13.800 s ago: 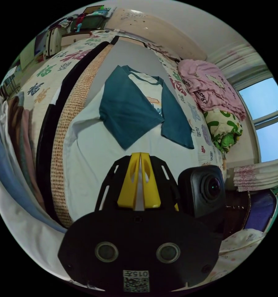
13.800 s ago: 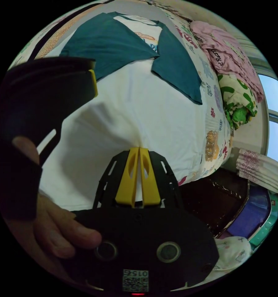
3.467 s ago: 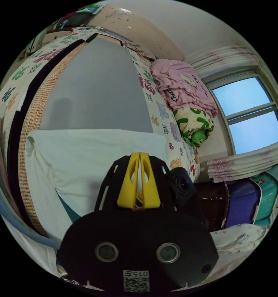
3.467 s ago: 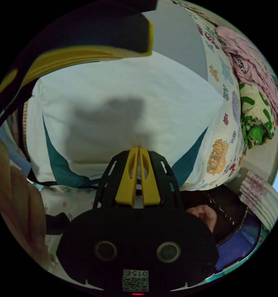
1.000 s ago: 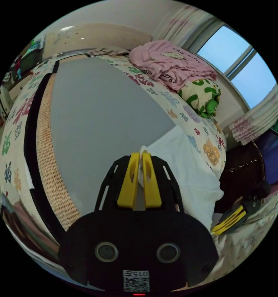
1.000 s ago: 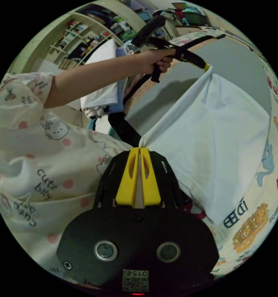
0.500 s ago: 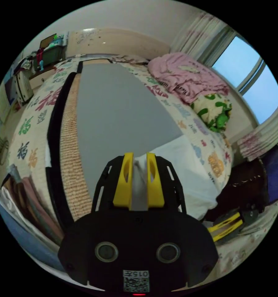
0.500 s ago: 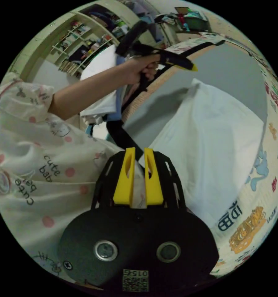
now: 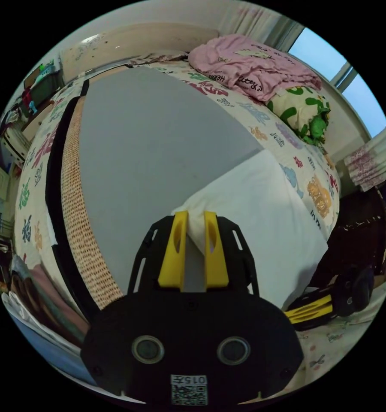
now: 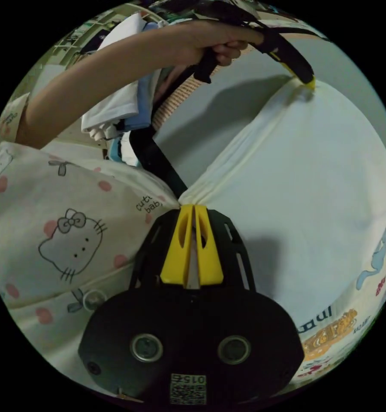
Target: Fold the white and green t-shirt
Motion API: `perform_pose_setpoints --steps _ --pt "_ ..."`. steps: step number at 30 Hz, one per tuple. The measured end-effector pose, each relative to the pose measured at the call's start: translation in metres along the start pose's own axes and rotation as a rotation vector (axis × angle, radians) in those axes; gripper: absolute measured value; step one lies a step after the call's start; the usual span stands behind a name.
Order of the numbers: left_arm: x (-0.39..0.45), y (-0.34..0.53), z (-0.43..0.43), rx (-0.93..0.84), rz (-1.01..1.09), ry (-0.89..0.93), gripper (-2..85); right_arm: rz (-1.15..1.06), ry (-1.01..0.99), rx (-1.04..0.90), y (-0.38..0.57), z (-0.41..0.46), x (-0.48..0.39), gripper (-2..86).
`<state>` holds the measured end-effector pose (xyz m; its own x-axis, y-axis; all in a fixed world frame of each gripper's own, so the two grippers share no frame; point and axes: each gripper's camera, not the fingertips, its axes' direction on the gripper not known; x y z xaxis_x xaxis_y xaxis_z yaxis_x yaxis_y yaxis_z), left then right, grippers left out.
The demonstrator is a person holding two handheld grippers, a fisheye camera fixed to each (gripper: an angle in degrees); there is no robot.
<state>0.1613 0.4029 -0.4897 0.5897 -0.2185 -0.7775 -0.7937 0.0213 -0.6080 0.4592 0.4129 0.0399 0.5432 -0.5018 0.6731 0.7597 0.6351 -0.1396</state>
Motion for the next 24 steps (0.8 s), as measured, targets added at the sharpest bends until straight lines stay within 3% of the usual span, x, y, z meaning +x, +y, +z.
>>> perform_pose_setpoints --steps 4,8,11,14,19,24 --pt "-0.022 0.007 0.001 -0.007 -0.023 0.024 7.1 0.032 -0.128 0.031 -0.005 -0.016 0.053 2.5" --pt "-0.070 0.038 -0.022 0.063 -0.147 0.055 11.1 -0.053 -0.168 0.364 0.033 -0.105 0.103 7.6" --pt "-0.109 0.070 -0.021 0.086 -0.245 0.155 12.3 0.217 0.008 0.636 0.069 -0.154 0.196 8.3" --pt "-0.134 0.092 -0.010 0.101 -0.311 0.250 13.1 0.450 0.036 0.765 0.093 -0.166 0.293 12.0" --pt "-0.146 0.099 -0.005 0.098 -0.284 0.273 13.1 0.615 0.128 0.709 0.090 -0.138 0.385 13.8" --pt "-0.171 0.108 -0.013 0.093 -0.294 0.341 9.6 0.601 0.133 0.588 0.082 -0.086 0.435 10.7"
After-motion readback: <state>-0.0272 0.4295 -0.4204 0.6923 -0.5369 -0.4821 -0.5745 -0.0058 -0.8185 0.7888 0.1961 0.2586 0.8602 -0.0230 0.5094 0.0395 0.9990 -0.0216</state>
